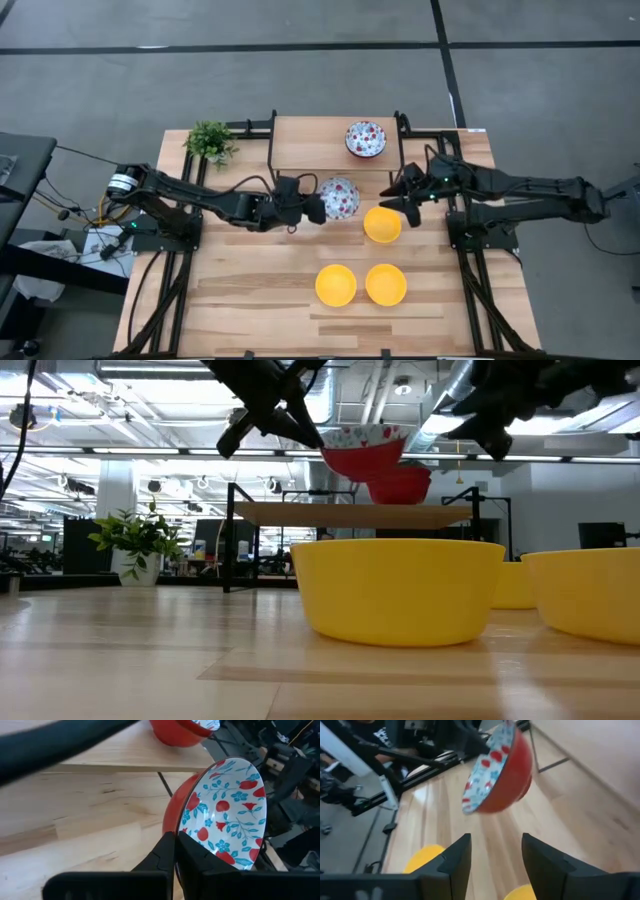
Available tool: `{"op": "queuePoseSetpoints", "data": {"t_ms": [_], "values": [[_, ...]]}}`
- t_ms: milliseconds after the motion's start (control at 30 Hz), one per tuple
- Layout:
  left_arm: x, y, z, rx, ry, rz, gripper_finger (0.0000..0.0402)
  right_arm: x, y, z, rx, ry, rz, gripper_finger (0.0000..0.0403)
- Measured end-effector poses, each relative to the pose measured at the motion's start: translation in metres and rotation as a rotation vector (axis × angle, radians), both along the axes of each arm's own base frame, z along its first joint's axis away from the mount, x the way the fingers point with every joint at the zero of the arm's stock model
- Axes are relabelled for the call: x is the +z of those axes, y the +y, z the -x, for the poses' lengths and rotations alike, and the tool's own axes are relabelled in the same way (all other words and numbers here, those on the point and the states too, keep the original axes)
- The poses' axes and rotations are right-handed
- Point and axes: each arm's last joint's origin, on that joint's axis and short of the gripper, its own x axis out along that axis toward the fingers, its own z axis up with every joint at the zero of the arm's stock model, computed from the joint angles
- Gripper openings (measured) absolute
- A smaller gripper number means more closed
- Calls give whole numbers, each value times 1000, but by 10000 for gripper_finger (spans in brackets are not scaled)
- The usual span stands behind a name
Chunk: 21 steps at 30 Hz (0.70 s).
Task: Pick & Place Mini bowls
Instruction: Stack the white bowl on top of the white bowls on the shelf
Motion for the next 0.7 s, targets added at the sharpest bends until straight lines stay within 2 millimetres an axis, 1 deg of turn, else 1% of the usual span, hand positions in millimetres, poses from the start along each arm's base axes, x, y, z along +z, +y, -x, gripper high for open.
{"op": "queuePoseSetpoints", "data": {"t_ms": [100,200,367,533,700], "values": [[0,-2,1,1,9,-26,5,8,3,-7,-20,-3,43,162],[1,-3,1,23,5,-47,5,15,6,-15,-43,2,72,154],[1,-7,2,18,13,-79,5,22,11,-27,-98,78,121,135],[2,-7,2,17,18,-95,5,27,15,-45,-100,104,114,127],[2,-10,2,13,17,-99,5,28,11,-54,-129,170,85,133]]}}
